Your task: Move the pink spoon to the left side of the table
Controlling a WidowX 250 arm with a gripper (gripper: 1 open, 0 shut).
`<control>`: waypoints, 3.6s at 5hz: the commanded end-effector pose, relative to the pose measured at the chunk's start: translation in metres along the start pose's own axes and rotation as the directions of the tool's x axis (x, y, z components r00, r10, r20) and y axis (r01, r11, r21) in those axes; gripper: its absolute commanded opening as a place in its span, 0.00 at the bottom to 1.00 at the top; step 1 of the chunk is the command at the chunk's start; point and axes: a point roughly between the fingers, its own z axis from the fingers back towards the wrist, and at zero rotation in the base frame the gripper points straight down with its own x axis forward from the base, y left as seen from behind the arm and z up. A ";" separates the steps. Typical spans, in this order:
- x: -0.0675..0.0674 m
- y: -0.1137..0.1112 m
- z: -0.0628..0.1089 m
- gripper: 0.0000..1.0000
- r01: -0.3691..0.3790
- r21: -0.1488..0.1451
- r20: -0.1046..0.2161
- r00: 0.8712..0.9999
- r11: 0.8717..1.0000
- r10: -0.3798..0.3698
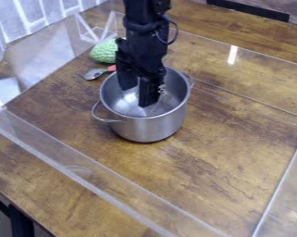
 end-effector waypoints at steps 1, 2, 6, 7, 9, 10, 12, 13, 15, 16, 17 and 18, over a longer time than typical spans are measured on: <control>0.003 0.007 0.023 0.00 -0.012 0.031 0.072 0.997 0.999 0.010; 0.004 0.007 0.023 0.00 -0.012 0.032 0.075 0.997 0.999 0.010; 0.005 0.007 0.021 0.00 -0.013 0.037 0.089 0.996 0.999 0.010; 0.005 0.008 0.021 0.00 -0.013 0.038 0.093 0.996 0.999 0.010; 0.006 0.008 0.022 0.00 -0.013 0.040 0.100 0.995 0.999 0.009; 0.006 0.008 0.023 0.00 -0.012 0.042 0.105 0.994 0.999 0.008; 0.010 0.007 0.029 0.00 -0.008 0.050 0.114 0.993 0.999 0.002; 0.011 0.006 0.032 0.00 -0.006 0.054 0.119 0.993 0.999 -0.001; 0.015 0.005 0.037 0.00 -0.002 0.062 0.126 0.992 0.998 -0.006; 0.017 0.004 0.039 0.00 -0.001 0.064 0.129 0.992 0.998 -0.007; 0.018 0.004 0.040 0.00 0.000 0.067 0.131 0.991 0.998 -0.008; 0.019 0.003 0.040 0.00 0.000 0.069 0.133 0.991 0.998 -0.009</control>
